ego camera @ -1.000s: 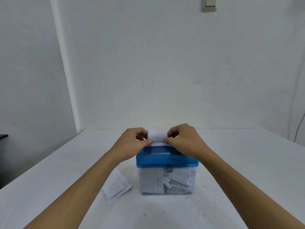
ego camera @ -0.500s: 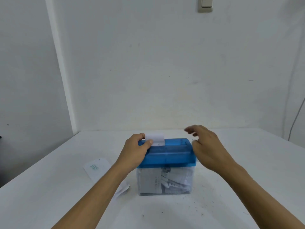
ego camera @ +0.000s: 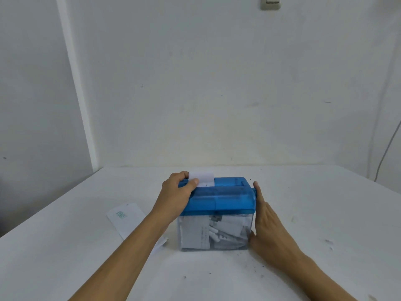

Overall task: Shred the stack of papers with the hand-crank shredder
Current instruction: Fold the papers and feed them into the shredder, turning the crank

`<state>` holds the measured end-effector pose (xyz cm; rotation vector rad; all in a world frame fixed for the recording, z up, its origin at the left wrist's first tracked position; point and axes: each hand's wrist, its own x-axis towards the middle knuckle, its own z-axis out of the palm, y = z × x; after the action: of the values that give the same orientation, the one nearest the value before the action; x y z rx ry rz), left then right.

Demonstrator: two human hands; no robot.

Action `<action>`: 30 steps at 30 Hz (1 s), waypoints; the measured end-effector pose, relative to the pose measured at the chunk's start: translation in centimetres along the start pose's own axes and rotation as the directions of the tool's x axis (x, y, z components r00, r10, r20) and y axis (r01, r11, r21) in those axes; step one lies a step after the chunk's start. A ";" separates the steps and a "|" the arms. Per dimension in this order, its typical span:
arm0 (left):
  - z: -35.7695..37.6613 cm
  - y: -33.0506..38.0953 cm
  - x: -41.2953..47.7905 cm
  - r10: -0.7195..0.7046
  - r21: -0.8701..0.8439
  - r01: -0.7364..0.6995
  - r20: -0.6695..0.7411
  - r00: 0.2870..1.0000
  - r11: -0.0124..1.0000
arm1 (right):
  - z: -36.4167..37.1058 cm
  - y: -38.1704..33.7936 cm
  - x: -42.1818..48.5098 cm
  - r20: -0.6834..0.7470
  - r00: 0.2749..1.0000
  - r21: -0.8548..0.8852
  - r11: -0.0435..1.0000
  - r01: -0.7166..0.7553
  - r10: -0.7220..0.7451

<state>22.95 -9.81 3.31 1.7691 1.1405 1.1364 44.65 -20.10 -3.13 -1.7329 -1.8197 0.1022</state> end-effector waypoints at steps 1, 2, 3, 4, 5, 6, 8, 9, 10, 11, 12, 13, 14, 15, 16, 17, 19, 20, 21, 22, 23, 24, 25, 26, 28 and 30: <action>0.0 0.0 0.0 0.001 -0.001 -0.001 -0.005 1.000 1.000 | 0.1 -0.2 -0.1 0.003 1.000 -0.034 0.999 0.001 -0.001; 0.0 0.0 0.0 0.002 0.001 -0.002 -0.013 1.000 1.000 | 0.2 -0.3 -0.3 0.009 1.000 -0.076 0.997 0.005 -0.004; 0.1 0.0 -0.1 0.002 0.005 -0.002 -0.020 1.000 1.000 | 0.1 -0.5 -0.5 0.011 1.000 -0.120 0.993 0.009 -0.008; 0.2 0.0 -0.2 0.003 0.011 -0.003 -0.029 1.000 1.000 | 0.0 -0.7 -0.7 0.007 1.000 -0.160 0.987 0.008 -0.007; 0.2 0.1 -0.3 0.005 0.014 -0.005 -0.035 0.999 1.000 | -0.1 -0.9 -0.9 0.007 1.000 -0.197 0.980 -0.004 0.006; 0.3 0.3 -0.5 0.008 0.010 -0.007 -0.039 0.999 1.000 | -0.3 -1.2 -1.0 0.015 0.999 -0.235 0.972 -0.025 0.030; 0.3 0.6 -1.0 0.003 0.000 -0.003 -0.035 0.999 1.000 | -1.0 -1.8 -1.1 0.032 0.996 -0.329 0.942 -0.066 0.081; 0.3 0.7 -1.0 0.004 0.008 -0.004 -0.030 1.000 1.000 | -1.5 -2.2 -1.2 0.037 0.994 -0.375 0.923 -0.080 0.102; 0.2 0.7 -1.1 0.007 0.017 -0.006 -0.027 1.000 1.000 | -2.0 -2.6 -1.3 0.041 0.992 -0.424 0.901 -0.089 0.117; 0.2 0.8 -1.1 0.008 0.022 -0.008 -0.018 1.000 1.000 | -2.6 -3.1 -1.4 0.040 0.991 -0.477 0.874 -0.094 0.128; 0.1 0.7 -1.2 0.007 0.024 -0.007 -0.006 1.000 1.000 | -3.2 -3.6 -1.4 0.044 0.989 -0.525 0.845 -0.095 0.139; 0.1 0.8 -1.2 0.009 0.029 -0.009 0.012 1.000 1.000 | -4.1 -4.2 -1.3 0.054 0.986 -0.562 0.821 -0.099 0.156; 0.0 0.8 -1.2 0.011 0.037 -0.012 0.027 1.000 0.999 | -4.9 -4.8 -1.1 0.071 0.983 -0.591 0.801 -0.093 0.167; -0.1 0.8 -1.2 0.017 0.048 -0.019 0.039 0.999 0.999 | -5.9 -5.6 -0.8 0.094 0.979 -0.614 0.785 -0.084 0.179; -0.2 0.9 -1.1 0.024 0.061 -0.027 0.047 0.999 0.998 | -7.0 -6.3 -0.4 0.126 0.974 -0.632 0.772 -0.068 0.189; -0.2 0.9 -1.0 0.031 0.073 -0.035 0.056 0.998 0.997 | -8.1 -7.0 0.2 0.158 0.966 -0.648 0.760 -0.053 0.203; -0.4 0.9 -0.9 0.037 0.086 -0.043 0.071 0.997 0.995 | -10.1 -7.7 1.9 0.235 0.942 -0.664 0.747 -0.026 0.241; -0.5 0.8 -0.9 0.038 0.089 -0.045 0.075 0.996 0.995 | -10.8 -7.7 3.2 0.284 0.918 -0.657 0.754 -0.024 0.277; -0.5 0.9 -0.9 0.040 0.091 -0.047 0.077 0.996 0.995 | -11.5 -7.6 4.5 0.342 0.883 -0.629 0.777 -0.038 0.320; -0.5 0.9 -0.9 0.039 0.090 -0.046 0.079 0.996 0.995 | -12.1 -7.5 5.9 0.414 0.832 -0.586 0.808 -0.067 0.369; -0.6 0.9 -0.8 0.034 0.090 -0.041 0.081 0.996 0.995 | -12.7 -7.4 7.1 0.497 0.768 -0.542 0.836 -0.090 0.405; -0.6 0.9 -0.8 0.028 0.088 -0.035 0.080 0.996 0.995 | -13.3 -7.2 8.2 0.576 0.701 -0.504 0.858 -0.101 0.420; -0.7 0.9 -0.8 0.026 0.092 -0.033 0.080 0.996 0.995 | -14.0 -7.0 9.2 0.640 0.647 -0.466 0.879 -0.102 0.415; -0.7 0.8 -0.7 0.024 0.098 -0.032 0.079 0.997 0.995 | -14.7 -6.7 10.1 0.681 0.619 -0.424 0.900 -0.103 0.392; -0.8 0.7 -0.6 0.029 0.107 -0.038 0.082 0.996 0.993 | -15.6 -6.0 11.4 0.678 0.658 -0.335 0.934 -0.123 0.329; -0.8 0.7 -0.6 0.034 0.105 -0.043 0.087 0.996 0.994 | -15.4 -4.8 12.5 0.565 0.779 -0.237 0.958 -0.161 0.270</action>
<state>22.24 -10.54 4.04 1.9102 1.1398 1.0286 48.33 -14.61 16.19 -2.2114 -2.0897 0.6716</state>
